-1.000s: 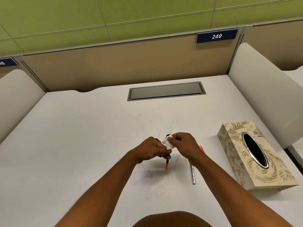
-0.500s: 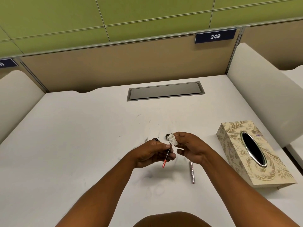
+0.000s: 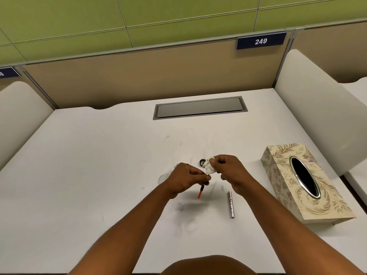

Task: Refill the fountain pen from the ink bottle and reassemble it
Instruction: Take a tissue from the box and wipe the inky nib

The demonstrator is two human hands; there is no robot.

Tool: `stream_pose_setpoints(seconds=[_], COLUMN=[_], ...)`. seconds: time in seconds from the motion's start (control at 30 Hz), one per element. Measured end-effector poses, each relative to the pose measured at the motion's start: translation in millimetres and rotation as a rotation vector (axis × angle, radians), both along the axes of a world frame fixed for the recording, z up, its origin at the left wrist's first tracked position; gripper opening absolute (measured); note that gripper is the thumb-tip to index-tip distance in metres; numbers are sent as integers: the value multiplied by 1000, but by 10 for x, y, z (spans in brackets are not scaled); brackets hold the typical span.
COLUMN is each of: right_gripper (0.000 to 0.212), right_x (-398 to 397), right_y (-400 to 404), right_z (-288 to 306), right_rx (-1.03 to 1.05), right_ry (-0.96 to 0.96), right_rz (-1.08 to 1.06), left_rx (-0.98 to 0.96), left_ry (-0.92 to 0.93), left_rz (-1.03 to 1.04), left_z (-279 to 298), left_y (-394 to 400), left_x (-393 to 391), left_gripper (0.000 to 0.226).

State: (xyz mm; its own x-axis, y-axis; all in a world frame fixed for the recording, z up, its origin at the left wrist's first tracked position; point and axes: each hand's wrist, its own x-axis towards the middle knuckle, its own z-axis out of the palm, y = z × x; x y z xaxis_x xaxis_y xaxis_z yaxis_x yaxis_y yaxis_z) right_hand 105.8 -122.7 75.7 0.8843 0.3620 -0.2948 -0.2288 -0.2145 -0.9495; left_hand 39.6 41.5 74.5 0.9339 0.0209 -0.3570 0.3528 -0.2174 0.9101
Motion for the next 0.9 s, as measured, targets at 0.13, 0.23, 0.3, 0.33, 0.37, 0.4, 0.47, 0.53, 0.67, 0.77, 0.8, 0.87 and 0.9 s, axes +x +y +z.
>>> stream_pose_setpoints(seconds=[0.13,0.23,0.3,0.33,0.37,0.4,0.47,0.53,0.67,0.77,0.8,0.87,0.9], right_gripper=[18,19,20,21,22,23,24,25,23,20,20,23,25], right_x=[-24,-26,-31,-30,-29,-22,-13,-4,7,-14,-20,-23,-25], right_y=[0,14,28,36,43,43,18,-11,-45,-43,-43,-34,-25], right_z=[-49,-82,-84,-90,-88,-83,-35,-13,6,32,34,11,3], right_rx=[-63,-110,-142,-155,-165,-164,-133,-65,49,134,158,204,234], right_ry=[-70,-95,-127,-140,-143,-141,-91,-13,96,174,198,250,276], right_rz=[-12,-13,-19,-20,-18,-10,36,87,145,161,153,119,96], left_rx=[375,525,552,548,530,498,411,315,111,-61,-114,-196,-219], left_ry=[-120,-189,-199,-203,-204,-200,-183,-165,-147,-103,-89,-69,-64], left_rz=[-24,-30,-33,-38,-49,-62,-81,-85,-95,-119,-123,-114,-103], left_z=[-74,-143,-169,-166,-155,-144,-120,-89,-55,-16,-4,15,24], left_y=[-36,-41,-44,-51,-60,-66,-69,-71,-70,-32,-20,-9,-8], left_x=[36,40,25,19,15,16,8,-18,-56,-57,-56,-58,-59], left_gripper=[19,25,26,25,23,21,18,18,20,22,21,19,18])
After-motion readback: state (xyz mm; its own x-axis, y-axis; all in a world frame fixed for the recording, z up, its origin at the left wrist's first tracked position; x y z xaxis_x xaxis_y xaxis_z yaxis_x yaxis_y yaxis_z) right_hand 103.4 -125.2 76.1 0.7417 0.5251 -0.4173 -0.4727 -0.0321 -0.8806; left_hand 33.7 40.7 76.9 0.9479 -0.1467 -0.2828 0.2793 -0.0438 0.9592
